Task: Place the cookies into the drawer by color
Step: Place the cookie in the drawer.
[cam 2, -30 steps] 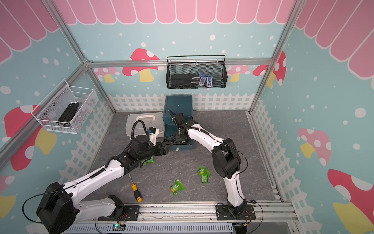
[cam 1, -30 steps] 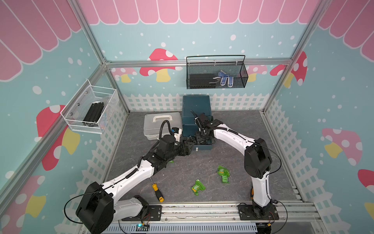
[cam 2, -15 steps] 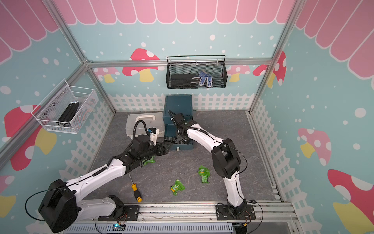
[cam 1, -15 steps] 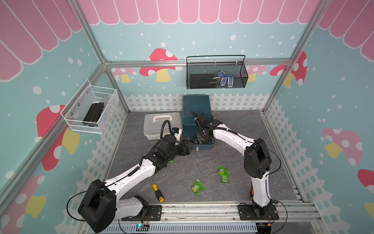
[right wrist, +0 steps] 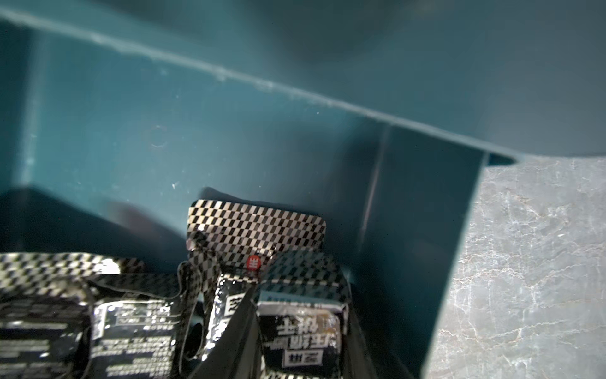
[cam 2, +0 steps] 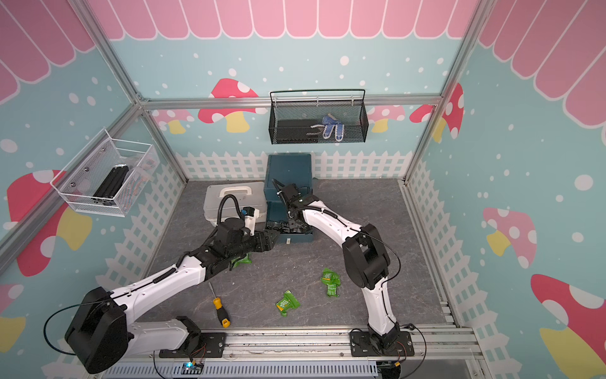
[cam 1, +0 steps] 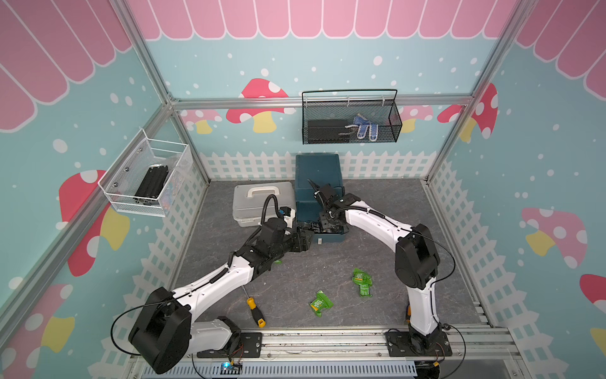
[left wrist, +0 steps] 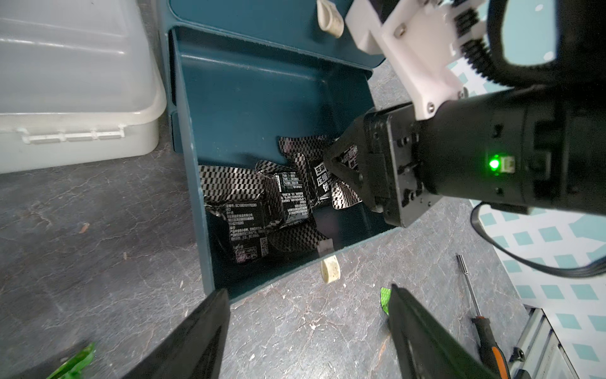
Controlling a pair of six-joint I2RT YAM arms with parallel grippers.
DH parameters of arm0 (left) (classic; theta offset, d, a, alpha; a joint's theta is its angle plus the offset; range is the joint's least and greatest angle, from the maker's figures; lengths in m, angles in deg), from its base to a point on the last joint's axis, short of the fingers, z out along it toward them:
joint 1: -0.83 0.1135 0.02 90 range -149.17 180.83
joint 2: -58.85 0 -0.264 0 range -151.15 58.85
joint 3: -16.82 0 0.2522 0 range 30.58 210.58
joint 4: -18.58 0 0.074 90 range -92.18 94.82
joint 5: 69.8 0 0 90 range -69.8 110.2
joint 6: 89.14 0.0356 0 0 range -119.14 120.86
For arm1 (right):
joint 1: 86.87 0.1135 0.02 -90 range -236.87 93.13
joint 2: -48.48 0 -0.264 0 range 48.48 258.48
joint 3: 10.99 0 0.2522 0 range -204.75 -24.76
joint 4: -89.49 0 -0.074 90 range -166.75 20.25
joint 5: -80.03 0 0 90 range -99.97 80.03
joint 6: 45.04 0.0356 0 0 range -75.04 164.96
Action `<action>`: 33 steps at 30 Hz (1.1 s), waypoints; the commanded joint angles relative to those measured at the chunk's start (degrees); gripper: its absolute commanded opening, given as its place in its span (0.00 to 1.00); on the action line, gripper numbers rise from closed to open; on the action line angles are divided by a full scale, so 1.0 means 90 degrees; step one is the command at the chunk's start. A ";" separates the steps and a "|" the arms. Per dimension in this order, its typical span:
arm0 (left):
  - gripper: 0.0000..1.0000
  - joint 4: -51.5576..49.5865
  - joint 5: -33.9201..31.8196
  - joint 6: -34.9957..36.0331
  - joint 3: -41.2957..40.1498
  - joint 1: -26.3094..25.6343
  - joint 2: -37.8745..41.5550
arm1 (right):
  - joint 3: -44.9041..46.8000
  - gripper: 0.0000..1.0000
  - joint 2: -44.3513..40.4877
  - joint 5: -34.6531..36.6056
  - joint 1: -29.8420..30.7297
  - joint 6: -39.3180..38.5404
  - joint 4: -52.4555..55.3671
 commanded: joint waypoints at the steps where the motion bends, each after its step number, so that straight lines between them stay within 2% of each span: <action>1: 0.79 0.0059 -0.0060 0.0115 0.0231 0.0033 0.0012 | -0.0107 0.41 0.0086 0.0069 0.0069 -0.0030 0.0084; 5: 0.79 -0.0079 -0.0155 0.0179 0.0331 0.0033 0.0033 | -0.0098 0.49 -0.0125 0.0246 0.0110 -0.0060 0.0100; 15: 0.79 -0.0359 -0.0332 0.0248 0.0462 0.0038 0.0362 | -0.0136 0.52 -0.0202 0.0286 0.0117 -0.0154 0.0108; 19: 0.80 -0.0430 -0.0335 0.0255 0.0464 0.0040 0.0460 | -0.0127 0.56 -0.0198 0.0225 0.0116 -0.0070 0.0128; 26: 0.80 -0.0564 -0.0423 0.0296 0.0720 0.0053 0.0431 | -0.0147 0.59 -0.0529 0.0203 0.0118 -0.0128 0.0093; 29: 0.80 -0.0616 -0.0437 0.0296 0.0845 0.0055 0.0441 | -0.0098 0.63 -0.0666 0.0269 0.0109 -0.0165 0.0094; 33: 0.81 -0.0757 -0.0487 0.0352 0.1075 0.0076 0.0476 | -0.0029 0.63 -0.0905 0.0237 0.0112 -0.0211 0.0123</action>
